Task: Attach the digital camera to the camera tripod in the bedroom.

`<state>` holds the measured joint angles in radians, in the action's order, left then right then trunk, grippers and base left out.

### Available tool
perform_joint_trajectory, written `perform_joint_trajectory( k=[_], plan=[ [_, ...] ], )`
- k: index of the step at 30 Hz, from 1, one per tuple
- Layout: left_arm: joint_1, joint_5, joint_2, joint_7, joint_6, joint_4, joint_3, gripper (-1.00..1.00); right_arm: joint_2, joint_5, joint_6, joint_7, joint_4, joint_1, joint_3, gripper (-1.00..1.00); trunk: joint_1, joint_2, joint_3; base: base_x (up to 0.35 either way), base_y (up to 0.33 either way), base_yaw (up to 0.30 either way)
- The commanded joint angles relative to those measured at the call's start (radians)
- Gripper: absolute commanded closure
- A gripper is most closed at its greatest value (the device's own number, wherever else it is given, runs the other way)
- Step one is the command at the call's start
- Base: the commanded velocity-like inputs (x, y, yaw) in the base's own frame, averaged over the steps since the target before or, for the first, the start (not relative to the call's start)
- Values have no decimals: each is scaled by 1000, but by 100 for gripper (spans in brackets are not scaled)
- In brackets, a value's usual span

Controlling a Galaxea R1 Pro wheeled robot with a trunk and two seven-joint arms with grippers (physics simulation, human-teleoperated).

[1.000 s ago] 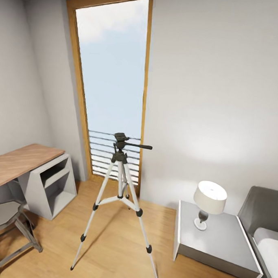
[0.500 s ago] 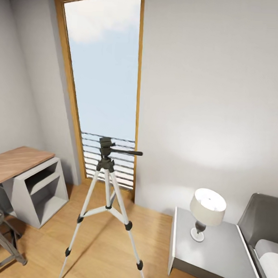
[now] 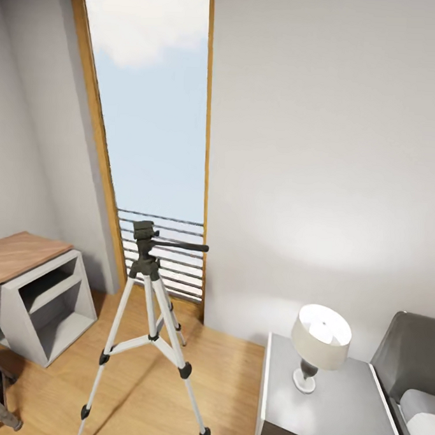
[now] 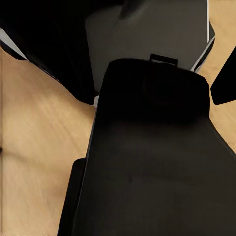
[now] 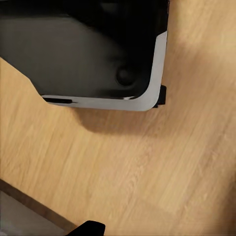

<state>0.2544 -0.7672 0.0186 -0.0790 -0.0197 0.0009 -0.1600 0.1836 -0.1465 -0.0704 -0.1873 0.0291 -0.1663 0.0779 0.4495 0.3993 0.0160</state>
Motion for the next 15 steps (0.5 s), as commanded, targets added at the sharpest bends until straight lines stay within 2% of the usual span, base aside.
perform_joint_trajectory(
  k=[1,6,15],
  plan=[
    [0,-5,0,-3,-1,0,-9,100,0,-10,-6,-2,3,-1,8,-100,0,1,0,49,-42,90],
    [0,-6,0,-3,-2,0,-8,100,0,-11,-6,3,3,-1,8,-100,0,1,0,24,-20,187],
    [0,-6,1,-3,-2,0,-7,100,-1,-11,-6,7,3,-1,8,-100,0,1,0,5,-4,260]
  ],
)
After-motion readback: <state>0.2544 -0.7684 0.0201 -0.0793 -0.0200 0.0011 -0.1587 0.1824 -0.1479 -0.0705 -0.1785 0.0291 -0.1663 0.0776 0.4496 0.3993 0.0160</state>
